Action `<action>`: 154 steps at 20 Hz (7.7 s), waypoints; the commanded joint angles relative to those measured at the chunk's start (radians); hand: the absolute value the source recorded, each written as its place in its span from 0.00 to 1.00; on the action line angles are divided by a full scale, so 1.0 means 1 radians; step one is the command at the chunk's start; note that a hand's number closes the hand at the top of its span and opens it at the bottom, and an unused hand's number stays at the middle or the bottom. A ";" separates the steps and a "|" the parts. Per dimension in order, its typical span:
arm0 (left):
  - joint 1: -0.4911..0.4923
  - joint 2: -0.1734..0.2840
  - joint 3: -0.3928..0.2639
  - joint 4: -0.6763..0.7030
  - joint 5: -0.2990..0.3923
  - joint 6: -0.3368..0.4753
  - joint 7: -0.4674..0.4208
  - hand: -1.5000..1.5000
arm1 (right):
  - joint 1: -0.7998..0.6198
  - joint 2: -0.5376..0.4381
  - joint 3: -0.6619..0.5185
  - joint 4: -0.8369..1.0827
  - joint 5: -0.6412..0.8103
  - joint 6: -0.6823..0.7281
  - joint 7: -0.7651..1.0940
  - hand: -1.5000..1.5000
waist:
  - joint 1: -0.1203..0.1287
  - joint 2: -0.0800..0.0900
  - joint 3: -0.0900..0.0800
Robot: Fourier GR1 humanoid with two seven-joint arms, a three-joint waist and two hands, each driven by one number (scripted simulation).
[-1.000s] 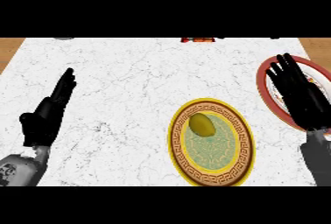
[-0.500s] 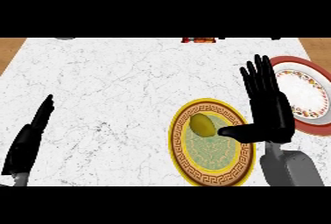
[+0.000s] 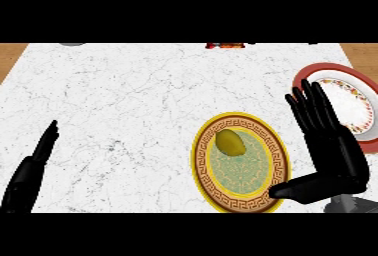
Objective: Pick the lemon from the plate and place it in the plate
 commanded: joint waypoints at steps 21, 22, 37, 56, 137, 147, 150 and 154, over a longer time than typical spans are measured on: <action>0.005 -0.046 0.060 0.043 -0.063 -0.062 -0.049 0.50 | -0.401 -0.207 0.202 0.315 0.285 0.379 0.444 0.00 | 0.016 0.005 0.000; 0.002 -0.038 0.071 0.003 -0.067 -0.052 0.004 0.50 | -0.407 -0.224 0.196 0.274 0.281 0.403 0.487 0.00 | 0.011 0.003 0.000; 0.000 -0.110 0.148 0.025 -0.122 -0.129 0.000 0.50 | -0.447 -0.067 0.221 0.619 0.591 0.540 0.213 0.00 | 0.005 0.003 0.000; 0.013 -0.192 0.247 -0.017 -0.237 -0.206 0.023 0.50 | -0.478 0.111 0.149 0.760 0.826 0.590 0.143 0.00 | 0.005 0.003 0.001; -0.048 -0.259 0.282 -0.068 -0.305 -0.305 0.117 0.50 | -0.818 -0.406 -0.412 1.630 0.927 0.143 -0.502 0.00 | 0.037 0.016 0.004; -0.019 -0.263 0.304 -0.045 -0.314 -0.290 0.042 0.50 | -0.804 -0.553 -0.652 1.678 0.697 0.180 -0.460 0.00 | 0.038 0.020 0.004; -0.035 -0.294 0.279 -0.054 -0.325 -0.274 0.069 0.50 | -0.791 -0.640 -0.723 1.706 0.623 0.317 -0.447 0.00 | 0.028 0.021 0.006; -0.016 -0.301 0.288 -0.035 -0.307 -0.287 0.033 0.50 | -0.713 -0.672 -0.779 1.723 0.567 0.395 -0.506 0.00 | 0.042 0.028 0.009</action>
